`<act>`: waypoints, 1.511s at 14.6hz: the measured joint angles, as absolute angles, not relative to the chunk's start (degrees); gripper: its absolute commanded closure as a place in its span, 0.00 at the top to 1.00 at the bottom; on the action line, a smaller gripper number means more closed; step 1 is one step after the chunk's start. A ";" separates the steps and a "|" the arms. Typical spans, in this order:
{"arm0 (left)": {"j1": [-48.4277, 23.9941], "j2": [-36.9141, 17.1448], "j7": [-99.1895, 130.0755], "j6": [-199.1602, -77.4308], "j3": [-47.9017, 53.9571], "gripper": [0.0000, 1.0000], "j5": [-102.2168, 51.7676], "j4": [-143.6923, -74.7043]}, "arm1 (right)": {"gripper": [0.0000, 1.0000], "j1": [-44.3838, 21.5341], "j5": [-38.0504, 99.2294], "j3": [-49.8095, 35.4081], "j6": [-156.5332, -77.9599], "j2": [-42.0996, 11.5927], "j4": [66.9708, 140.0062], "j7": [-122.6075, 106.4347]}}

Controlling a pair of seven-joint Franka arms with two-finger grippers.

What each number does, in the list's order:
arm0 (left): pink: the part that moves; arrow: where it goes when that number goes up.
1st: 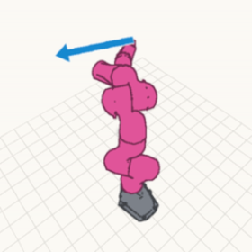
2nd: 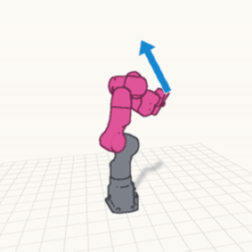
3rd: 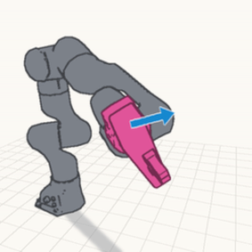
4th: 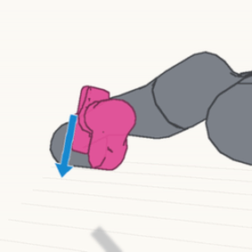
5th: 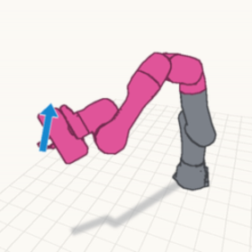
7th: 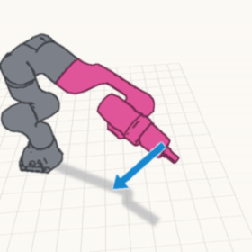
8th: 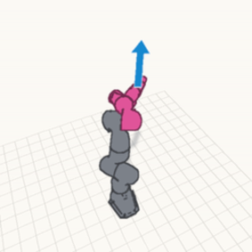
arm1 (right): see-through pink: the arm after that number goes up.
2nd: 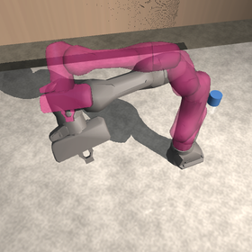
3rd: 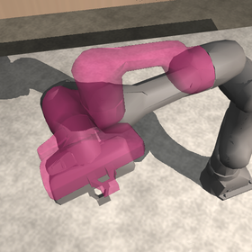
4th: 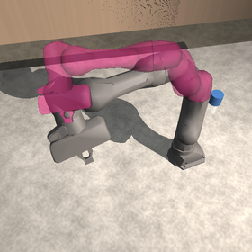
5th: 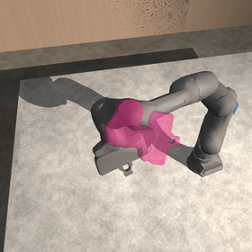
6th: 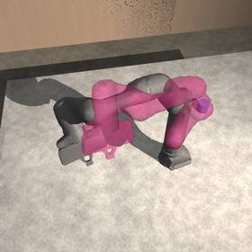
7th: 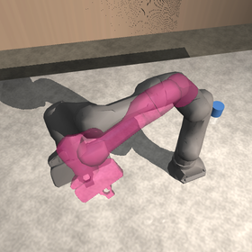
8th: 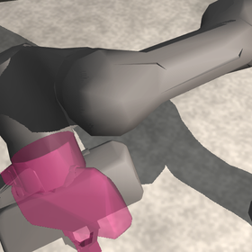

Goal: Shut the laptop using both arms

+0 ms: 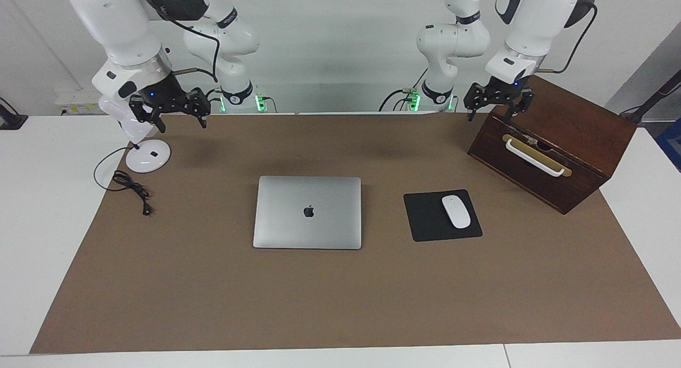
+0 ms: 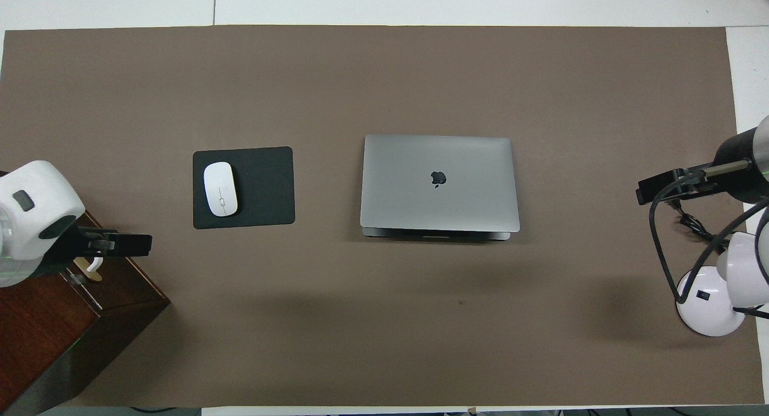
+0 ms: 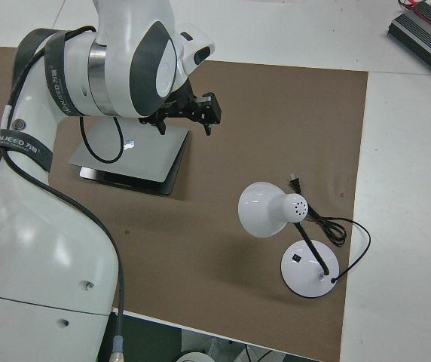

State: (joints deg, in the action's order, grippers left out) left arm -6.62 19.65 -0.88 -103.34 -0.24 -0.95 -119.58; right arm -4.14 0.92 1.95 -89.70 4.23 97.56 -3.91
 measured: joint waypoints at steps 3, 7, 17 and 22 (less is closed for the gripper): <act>-2.76 18.23 -0.93 -103.02 -0.33 1.00 -0.94 -115.93 | 1.00 -4.14 0.92 2.00 -90.93 4.22 97.57 -3.91; -1.89 12.99 -0.91 -95.32 -0.24 1.00 -0.95 -106.07 | 1.00 -4.14 0.92 2.00 -90.94 4.22 97.57 -3.91; -1.17 4.10 -0.87 -88.80 0.08 1.00 -0.95 -97.11 | 1.00 -4.14 0.92 2.00 -90.93 4.22 97.57 -3.91; -1.09 4.10 -0.87 -90.11 0.18 1.00 -0.94 -96.84 | 1.00 -4.14 0.92 1.95 -90.93 4.22 97.57 -3.90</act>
State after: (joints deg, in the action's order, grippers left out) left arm -1.09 4.10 -0.87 -90.11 0.18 -0.94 -96.84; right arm -4.14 0.92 1.95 -90.93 4.22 97.57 -3.90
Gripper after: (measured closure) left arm 0.000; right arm 0.000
